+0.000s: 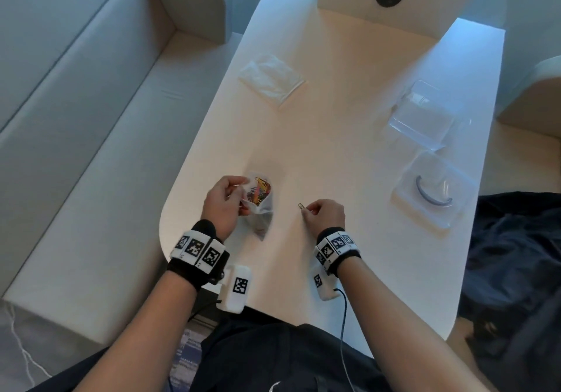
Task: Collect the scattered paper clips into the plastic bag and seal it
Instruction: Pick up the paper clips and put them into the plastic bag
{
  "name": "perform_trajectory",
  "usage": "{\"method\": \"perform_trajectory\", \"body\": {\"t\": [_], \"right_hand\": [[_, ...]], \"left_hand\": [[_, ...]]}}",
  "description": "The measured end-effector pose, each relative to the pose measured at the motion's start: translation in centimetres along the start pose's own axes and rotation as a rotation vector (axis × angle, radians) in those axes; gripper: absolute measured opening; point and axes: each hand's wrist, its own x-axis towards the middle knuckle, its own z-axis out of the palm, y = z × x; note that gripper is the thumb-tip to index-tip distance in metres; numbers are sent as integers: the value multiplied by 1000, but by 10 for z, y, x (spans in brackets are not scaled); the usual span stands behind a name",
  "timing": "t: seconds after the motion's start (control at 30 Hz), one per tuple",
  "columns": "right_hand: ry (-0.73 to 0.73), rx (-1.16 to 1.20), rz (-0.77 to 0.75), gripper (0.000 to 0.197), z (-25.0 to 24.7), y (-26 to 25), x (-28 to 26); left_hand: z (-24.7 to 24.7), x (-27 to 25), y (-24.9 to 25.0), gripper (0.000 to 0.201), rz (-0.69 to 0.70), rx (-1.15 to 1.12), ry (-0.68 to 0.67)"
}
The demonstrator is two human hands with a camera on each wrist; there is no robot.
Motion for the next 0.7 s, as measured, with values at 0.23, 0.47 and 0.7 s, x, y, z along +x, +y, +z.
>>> {"method": "perform_trajectory", "body": {"t": [0.23,0.47,0.7], "right_hand": [[-202,117,-131,7,-9,-5,1],[-637,1121,275,30,7,-38,-3],[-399,227,-284,6,28,-58,13]], "left_hand": [[-36,-9,-13,25,13,-53,71],[-45,-15,-33,27,-19,-21,125],[-38,-17,-34,27,-47,-69,146]]}}
